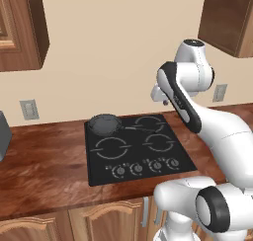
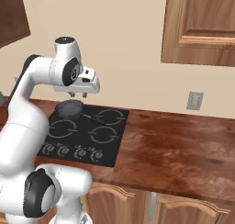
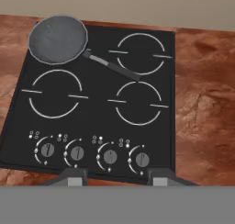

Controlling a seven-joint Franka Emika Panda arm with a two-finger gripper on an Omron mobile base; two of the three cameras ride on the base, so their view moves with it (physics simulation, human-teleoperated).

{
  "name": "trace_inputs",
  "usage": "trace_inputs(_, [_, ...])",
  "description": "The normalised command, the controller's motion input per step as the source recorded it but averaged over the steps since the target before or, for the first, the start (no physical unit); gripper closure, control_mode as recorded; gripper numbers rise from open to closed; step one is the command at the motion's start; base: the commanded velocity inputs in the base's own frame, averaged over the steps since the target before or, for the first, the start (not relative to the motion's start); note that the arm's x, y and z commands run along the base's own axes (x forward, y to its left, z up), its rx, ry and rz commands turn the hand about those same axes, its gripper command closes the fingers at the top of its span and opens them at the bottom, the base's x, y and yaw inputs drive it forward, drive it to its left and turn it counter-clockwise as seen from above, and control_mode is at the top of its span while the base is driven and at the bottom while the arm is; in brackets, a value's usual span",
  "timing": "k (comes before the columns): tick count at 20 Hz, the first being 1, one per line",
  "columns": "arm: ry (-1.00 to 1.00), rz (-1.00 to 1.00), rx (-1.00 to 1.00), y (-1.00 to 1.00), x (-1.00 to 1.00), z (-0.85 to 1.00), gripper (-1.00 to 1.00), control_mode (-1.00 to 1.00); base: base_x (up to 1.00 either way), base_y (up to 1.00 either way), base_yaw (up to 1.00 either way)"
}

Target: Turn on the rear left burner of the stove.

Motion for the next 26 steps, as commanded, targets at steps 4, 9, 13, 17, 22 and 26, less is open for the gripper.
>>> trace_inputs(4, [0.03,0.06,0.00,0.43,-0.05,-0.05,-1.00,-1.00,0.00,0.00,0.00])
trace_inputs(9, [0.09,0.00,0.00,0.96,-0.34,-0.54,-1.00,-1.00,0.00,0.00,0.00])
trace_inputs(13, [0.16,0.00,0.00,0.68,-0.17,-0.91,-1.00,-1.00,0.00,0.00,0.00])
trace_inputs(17, [0.13,0.00,-0.04,0.02,0.00,-0.38,-1.00,-1.00,0.00,0.00,0.00])
trace_inputs(22, [0.12,-0.02,-0.01,0.03,0.09,-0.65,-1.00,-1.00,0.00,0.00,0.00])
trace_inputs(26, [0.08,-0.06,0.00,0.01,0.04,-0.85,-1.00,-1.00,0.00,0.00,0.00])
